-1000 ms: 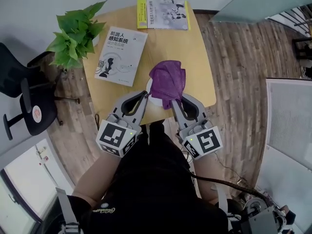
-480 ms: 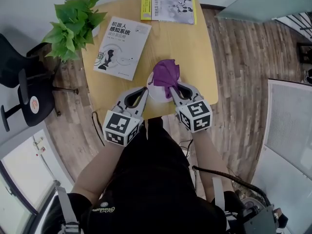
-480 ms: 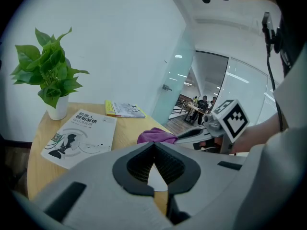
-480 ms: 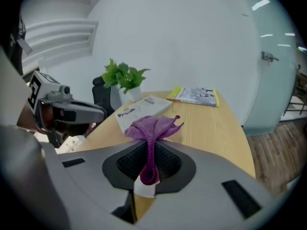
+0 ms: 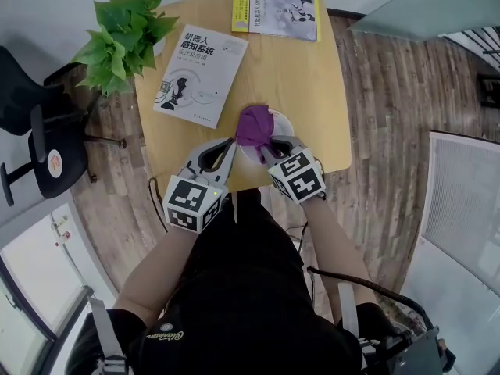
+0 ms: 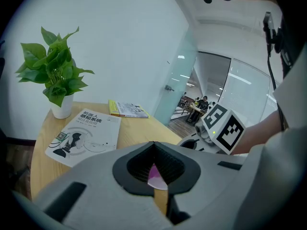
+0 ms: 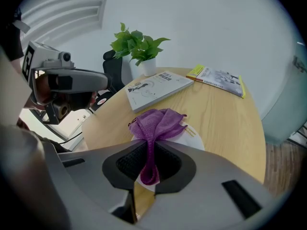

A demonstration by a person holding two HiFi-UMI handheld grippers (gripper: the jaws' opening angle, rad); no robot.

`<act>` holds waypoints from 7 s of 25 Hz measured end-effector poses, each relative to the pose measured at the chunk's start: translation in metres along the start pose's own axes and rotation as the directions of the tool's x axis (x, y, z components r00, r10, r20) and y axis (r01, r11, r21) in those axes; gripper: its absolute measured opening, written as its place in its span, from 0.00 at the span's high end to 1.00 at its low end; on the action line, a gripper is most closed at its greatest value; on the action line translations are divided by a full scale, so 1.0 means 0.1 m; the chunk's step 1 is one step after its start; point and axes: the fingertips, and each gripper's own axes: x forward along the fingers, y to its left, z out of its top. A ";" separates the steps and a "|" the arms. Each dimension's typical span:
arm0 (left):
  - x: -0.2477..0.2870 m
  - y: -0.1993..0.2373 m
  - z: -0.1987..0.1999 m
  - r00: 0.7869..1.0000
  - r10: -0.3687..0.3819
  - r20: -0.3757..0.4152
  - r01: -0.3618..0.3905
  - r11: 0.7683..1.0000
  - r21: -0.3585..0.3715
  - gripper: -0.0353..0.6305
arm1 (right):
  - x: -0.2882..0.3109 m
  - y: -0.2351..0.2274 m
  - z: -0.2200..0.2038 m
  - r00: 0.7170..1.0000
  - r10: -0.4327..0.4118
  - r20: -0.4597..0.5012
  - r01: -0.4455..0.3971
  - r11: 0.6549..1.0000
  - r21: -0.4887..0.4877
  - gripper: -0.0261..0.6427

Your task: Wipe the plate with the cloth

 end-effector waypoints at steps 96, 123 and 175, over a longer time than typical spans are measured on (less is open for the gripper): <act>0.12 -0.16 -0.05 0.996 -0.077 -0.052 0.078 0.997 0.028 0.94 | -0.51 0.69 -0.60 0.984 0.168 -0.057 -0.168 0.986 0.005 0.90; 0.00 0.00 -0.13 0.998 -0.035 -0.052 0.035 0.999 0.010 0.94 | -0.05 0.62 -0.10 0.988 0.155 -0.008 -0.155 0.984 -0.087 0.90; 0.02 0.13 -0.09 0.998 -0.021 -0.052 0.021 1.000 0.010 0.94 | -0.59 -0.38 0.10 0.992 -0.093 0.079 0.099 0.993 -0.064 0.90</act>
